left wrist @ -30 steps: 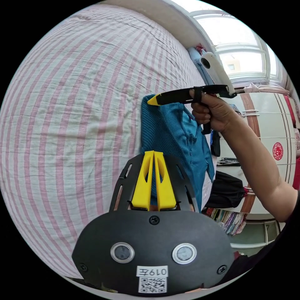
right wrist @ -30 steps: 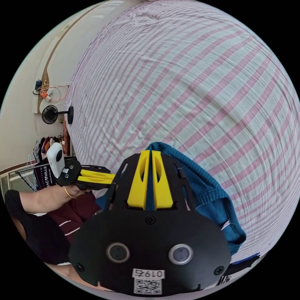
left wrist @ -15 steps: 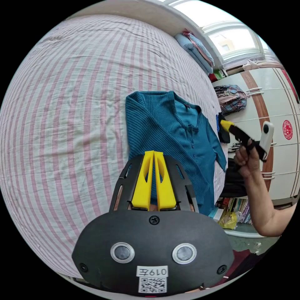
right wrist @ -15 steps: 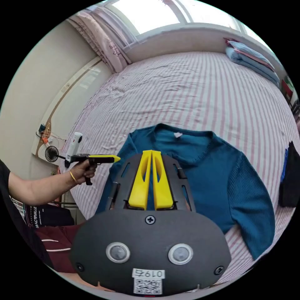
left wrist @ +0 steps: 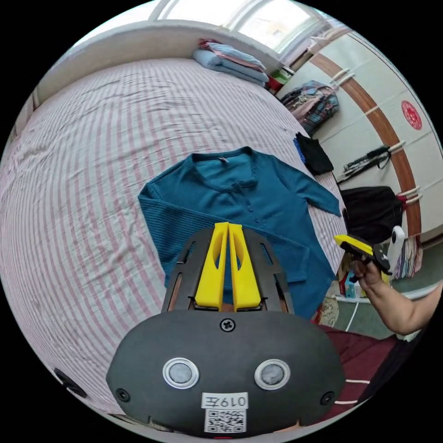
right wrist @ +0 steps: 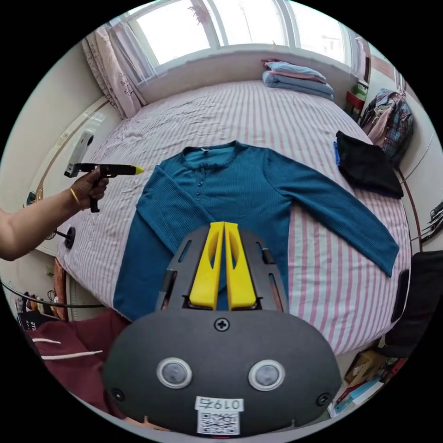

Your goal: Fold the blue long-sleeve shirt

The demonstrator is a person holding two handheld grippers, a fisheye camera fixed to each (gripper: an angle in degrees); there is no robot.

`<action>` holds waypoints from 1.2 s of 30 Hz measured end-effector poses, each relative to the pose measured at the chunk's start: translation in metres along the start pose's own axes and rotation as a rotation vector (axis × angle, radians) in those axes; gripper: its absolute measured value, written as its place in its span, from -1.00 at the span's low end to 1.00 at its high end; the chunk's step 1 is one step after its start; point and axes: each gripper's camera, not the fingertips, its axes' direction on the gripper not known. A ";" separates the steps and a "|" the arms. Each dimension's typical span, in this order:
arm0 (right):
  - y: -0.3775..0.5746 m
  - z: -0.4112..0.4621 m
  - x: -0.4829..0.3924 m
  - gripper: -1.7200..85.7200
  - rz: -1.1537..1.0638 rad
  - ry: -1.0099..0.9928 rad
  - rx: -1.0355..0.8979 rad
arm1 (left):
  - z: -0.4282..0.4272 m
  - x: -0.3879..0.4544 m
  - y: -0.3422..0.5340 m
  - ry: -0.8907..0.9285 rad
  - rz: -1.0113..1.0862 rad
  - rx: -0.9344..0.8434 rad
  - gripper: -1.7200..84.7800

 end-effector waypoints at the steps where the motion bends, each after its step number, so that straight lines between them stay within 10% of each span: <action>1: 0.011 -0.020 0.001 -0.97 -0.020 -0.014 0.013 | -0.001 0.018 0.005 -0.003 0.031 -0.014 -0.94; 9: 0.087 -0.156 0.013 -0.98 -0.269 -0.066 0.072 | 0.018 0.222 0.107 0.101 0.028 -0.164 -0.95; 21: 0.190 -0.260 0.074 -0.98 -0.119 0.119 0.204 | 0.077 0.300 0.149 0.195 0.340 -0.139 -0.95; 36: 0.186 -0.240 0.374 -0.97 0.028 -0.011 0.105 | 0.223 0.382 0.138 0.127 0.142 -0.097 -0.95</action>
